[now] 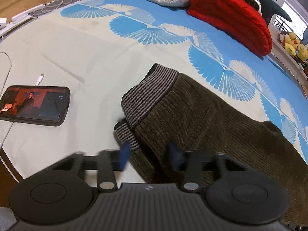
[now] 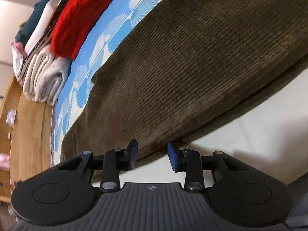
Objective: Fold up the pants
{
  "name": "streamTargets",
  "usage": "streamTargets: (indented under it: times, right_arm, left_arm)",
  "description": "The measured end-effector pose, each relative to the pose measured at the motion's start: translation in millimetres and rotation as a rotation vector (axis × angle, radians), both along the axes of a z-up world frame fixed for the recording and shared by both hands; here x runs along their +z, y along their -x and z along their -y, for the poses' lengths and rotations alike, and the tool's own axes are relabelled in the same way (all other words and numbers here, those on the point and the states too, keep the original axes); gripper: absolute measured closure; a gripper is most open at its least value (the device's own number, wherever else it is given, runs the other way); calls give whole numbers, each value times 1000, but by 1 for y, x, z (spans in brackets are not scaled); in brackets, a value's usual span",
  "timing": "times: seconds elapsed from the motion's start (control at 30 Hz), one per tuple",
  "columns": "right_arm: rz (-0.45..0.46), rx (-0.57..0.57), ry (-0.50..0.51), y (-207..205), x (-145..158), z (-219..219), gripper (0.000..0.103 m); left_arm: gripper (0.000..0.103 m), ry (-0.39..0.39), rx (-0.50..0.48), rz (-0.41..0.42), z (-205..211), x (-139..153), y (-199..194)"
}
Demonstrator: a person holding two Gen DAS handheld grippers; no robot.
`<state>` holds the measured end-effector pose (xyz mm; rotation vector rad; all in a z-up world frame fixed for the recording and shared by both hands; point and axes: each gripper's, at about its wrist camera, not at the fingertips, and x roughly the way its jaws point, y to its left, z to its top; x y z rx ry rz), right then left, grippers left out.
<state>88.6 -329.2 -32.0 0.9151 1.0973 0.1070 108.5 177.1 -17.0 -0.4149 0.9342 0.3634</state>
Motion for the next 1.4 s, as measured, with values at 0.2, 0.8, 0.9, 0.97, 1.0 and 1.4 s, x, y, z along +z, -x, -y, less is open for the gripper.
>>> streamTargets:
  times: [0.2,0.8,0.9,0.97,1.0,1.4]
  right_arm:
    - [31,2,68,1,-2,-10,102]
    - [11,-15,-49,-7,-1,-17,61]
    - [-50,-46,-50,-14,-10,-22,64]
    - [-60,-60,-53,-12,-11,-23,66]
    - [-55,-62,-47,-12,-9,-23,66]
    - [-60,-61,7,2,-17,-17,96]
  left_arm:
    - [98,-39,-49,10,5,5,2]
    - [27,-4,-21,41,2,5,-2]
    - [30,4,-3,1,4,-2,-10]
    - [65,-3,-16,35,6,-1,-9]
    - [81,-18,-32,40,9,0,-9]
    - [88,-81,-42,4,0,-2,4]
